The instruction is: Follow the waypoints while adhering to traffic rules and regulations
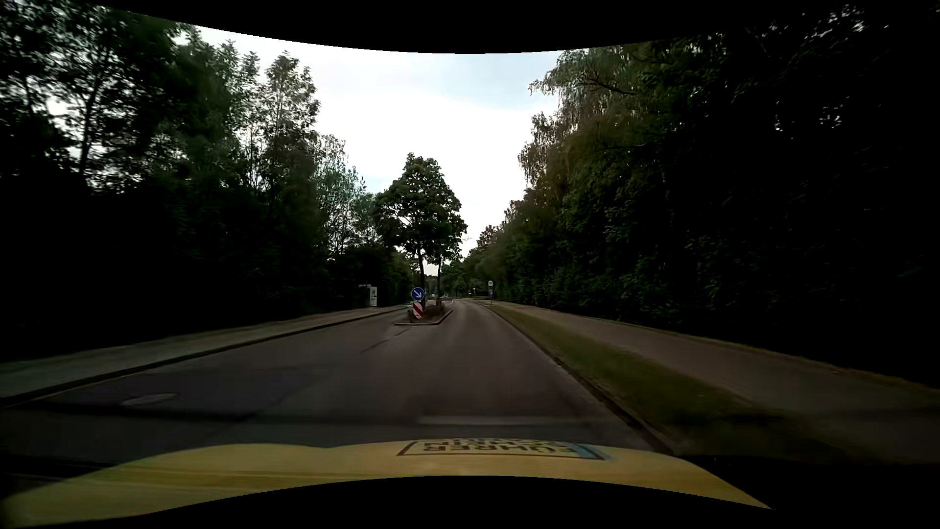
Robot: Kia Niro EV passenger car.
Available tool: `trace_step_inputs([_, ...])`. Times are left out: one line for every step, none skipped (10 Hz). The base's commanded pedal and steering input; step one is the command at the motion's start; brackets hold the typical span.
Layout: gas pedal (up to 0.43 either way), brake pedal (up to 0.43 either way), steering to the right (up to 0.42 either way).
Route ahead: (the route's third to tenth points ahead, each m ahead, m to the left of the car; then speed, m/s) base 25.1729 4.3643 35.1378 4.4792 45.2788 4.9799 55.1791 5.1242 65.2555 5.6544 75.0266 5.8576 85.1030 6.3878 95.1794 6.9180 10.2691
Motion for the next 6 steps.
trace_step_inputs([0.110,0.000,-0.013])
trace_step_inputs([0.098,0.000,-0.013])
trace_step_inputs([0.098,0.000,-0.008])
trace_step_inputs([0.098,0.000,-0.002])
trace_step_inputs([0.098,0.000,-0.002])
trace_step_inputs([0.098,0.000,-0.001])
